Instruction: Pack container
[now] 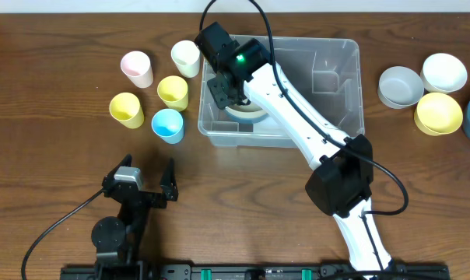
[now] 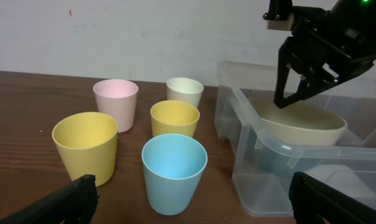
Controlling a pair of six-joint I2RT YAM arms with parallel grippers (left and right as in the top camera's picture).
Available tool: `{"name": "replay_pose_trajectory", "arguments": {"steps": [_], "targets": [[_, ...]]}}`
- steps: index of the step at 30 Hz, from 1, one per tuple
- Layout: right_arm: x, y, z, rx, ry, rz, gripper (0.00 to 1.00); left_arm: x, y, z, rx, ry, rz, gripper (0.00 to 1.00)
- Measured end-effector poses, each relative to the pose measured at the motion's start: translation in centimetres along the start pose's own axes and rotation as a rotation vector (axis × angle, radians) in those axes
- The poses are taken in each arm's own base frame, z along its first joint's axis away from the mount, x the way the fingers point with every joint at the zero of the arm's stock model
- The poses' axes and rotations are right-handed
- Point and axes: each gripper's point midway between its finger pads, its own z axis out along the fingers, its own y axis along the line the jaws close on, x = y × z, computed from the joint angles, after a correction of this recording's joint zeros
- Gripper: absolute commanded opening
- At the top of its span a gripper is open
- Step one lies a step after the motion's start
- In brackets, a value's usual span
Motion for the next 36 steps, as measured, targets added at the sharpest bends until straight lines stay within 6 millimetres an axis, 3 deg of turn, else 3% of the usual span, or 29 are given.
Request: {"name": "replay_pose_trajectory", "arguments": {"steps": [4, 6, 9, 13, 16, 18, 21, 25, 29, 36], "targets": [[0.2, -0.2, -0.1, 0.012, 0.006, -0.001, 0.84, 0.0, 0.0, 0.0, 0.000, 0.000, 0.000, 0.98], [0.3, -0.7, -0.6, 0.033, 0.013, 0.001, 0.99, 0.0, 0.0, 0.0, 0.000, 0.000, 0.000, 0.98], [-0.2, -1.5, -2.5, 0.070, -0.005, -0.002, 0.99, 0.0, 0.0, 0.0, 0.000, 0.000, 0.000, 0.98], [-1.6, -4.4, -7.7, 0.146, -0.084, 0.070, 0.99, 0.0, 0.0, 0.0, 0.000, 0.000, 0.000, 0.98], [-1.7, -9.2, -12.1, 0.209, -0.133, 0.174, 0.99, 0.0, 0.0, 0.0, 0.000, 0.000, 0.000, 0.98], [-0.9, -14.3, -15.1, 0.261, -0.154, 0.279, 0.99, 0.0, 0.0, 0.0, 0.000, 0.000, 0.000, 0.98], [1.4, -23.6, -18.5, 0.336, -0.178, 0.473, 0.99, 0.0, 0.0, 0.0, 0.000, 0.000, 0.000, 0.98], [6.3, -34.4, -19.9, 0.363, -0.150, 0.718, 0.99, 0.0, 0.0, 0.0, 0.000, 0.000, 0.000, 0.98], [11.6, -39.7, -18.0, 0.325, -0.040, 0.899, 0.99, 0.0, 0.0, 0.0, 0.000, 0.000, 0.000, 0.98], [21.1, -45.1, -15.6, 0.315, 0.131, 1.286, 0.99, 0.0, 0.0, 0.0, 0.000, 0.000, 0.000, 0.98]]}}
